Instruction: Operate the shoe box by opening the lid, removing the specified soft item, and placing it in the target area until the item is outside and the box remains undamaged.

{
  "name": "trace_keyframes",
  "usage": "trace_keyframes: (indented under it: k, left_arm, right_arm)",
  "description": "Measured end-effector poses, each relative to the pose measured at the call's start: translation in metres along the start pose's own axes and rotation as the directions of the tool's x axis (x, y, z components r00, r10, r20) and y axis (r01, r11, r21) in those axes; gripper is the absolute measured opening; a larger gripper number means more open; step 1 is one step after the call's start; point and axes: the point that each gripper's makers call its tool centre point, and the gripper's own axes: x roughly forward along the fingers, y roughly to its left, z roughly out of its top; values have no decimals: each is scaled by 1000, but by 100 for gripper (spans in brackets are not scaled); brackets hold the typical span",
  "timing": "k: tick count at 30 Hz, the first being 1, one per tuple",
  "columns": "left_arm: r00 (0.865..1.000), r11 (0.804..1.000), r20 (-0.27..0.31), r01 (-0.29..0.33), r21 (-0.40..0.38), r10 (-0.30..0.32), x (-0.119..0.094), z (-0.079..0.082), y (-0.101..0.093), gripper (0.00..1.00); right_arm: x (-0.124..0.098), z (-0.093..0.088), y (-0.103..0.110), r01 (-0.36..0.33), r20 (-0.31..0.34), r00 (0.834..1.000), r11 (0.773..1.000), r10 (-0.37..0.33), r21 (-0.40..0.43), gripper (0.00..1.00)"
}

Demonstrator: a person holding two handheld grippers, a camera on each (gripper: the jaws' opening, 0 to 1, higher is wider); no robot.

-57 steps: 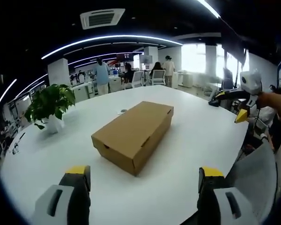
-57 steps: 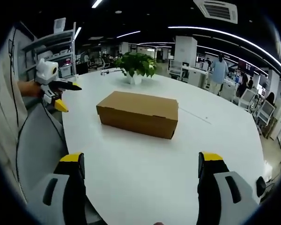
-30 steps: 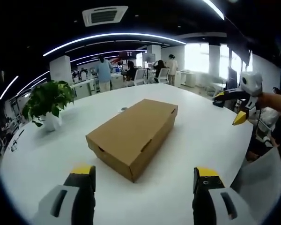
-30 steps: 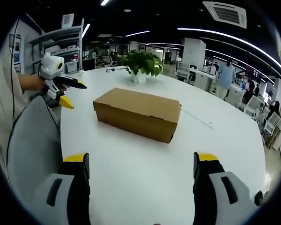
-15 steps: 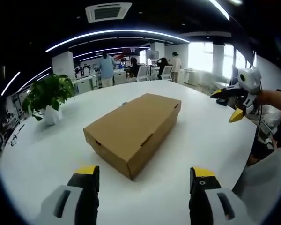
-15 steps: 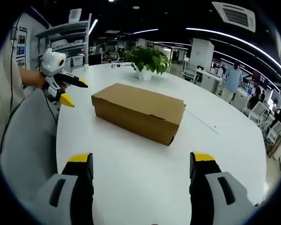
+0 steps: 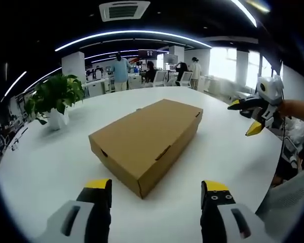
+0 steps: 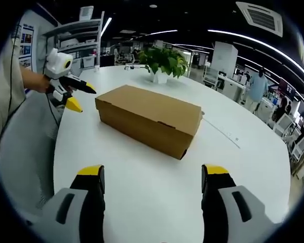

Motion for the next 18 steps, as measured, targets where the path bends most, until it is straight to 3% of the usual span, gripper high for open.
trace_keyframes:
  k: [18]
  left_arm:
    - [1000, 1000, -11, -8, 6, 8, 18, -2, 1, 64]
  right_arm:
    - [26, -1, -16, -37, -25, 999, 999, 37, -10, 68]
